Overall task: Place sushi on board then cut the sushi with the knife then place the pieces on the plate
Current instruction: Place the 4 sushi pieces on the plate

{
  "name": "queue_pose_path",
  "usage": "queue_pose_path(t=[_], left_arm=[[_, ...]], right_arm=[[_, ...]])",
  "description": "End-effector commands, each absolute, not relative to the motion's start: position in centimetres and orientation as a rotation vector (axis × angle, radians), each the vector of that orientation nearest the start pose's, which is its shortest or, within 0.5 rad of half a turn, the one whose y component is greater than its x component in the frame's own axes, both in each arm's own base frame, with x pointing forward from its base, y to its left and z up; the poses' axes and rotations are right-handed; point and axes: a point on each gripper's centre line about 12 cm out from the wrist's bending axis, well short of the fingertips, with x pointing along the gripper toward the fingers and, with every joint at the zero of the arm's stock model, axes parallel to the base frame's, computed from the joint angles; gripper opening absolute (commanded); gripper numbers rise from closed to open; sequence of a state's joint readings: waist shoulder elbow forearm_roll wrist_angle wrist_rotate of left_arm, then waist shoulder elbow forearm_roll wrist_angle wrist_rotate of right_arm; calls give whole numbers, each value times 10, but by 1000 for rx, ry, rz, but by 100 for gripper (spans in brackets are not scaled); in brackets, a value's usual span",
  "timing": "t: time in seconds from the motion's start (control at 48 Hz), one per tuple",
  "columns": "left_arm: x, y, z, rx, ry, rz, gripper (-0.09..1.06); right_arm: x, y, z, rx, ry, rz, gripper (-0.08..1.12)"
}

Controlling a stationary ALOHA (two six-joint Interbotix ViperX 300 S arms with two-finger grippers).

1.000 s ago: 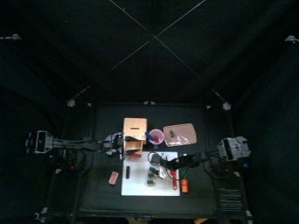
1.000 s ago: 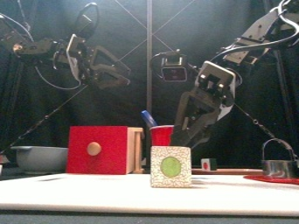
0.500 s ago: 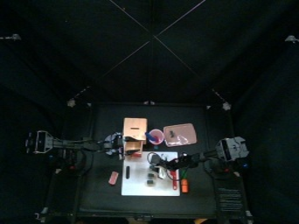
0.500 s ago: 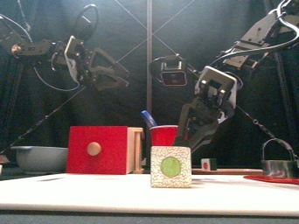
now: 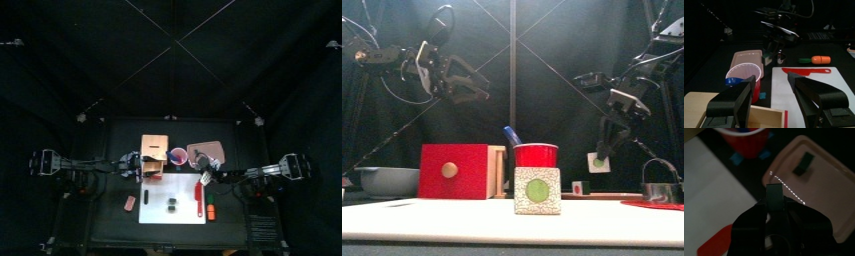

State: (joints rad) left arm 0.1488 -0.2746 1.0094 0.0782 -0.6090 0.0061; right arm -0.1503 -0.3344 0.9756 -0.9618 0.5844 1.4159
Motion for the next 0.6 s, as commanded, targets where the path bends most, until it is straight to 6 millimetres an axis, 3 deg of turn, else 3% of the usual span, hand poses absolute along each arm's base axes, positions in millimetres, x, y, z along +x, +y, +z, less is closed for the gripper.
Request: queue_pose_path(t=[0.021, 0.229, 0.458, 0.604], left_arm=[[318, 43, 220, 58, 112, 102, 89], [320, 43, 220, 58, 113, 102, 89], [319, 43, 219, 52, 115, 103, 89], [318, 43, 218, 53, 116, 102, 89]], right_arm=[[238, -117, 161, 351, 801, -892, 60], [235, -154, 143, 475, 798, -962, 60], [244, -169, 132, 545, 785, -945, 62], [247, -169, 132, 550, 785, -937, 76]])
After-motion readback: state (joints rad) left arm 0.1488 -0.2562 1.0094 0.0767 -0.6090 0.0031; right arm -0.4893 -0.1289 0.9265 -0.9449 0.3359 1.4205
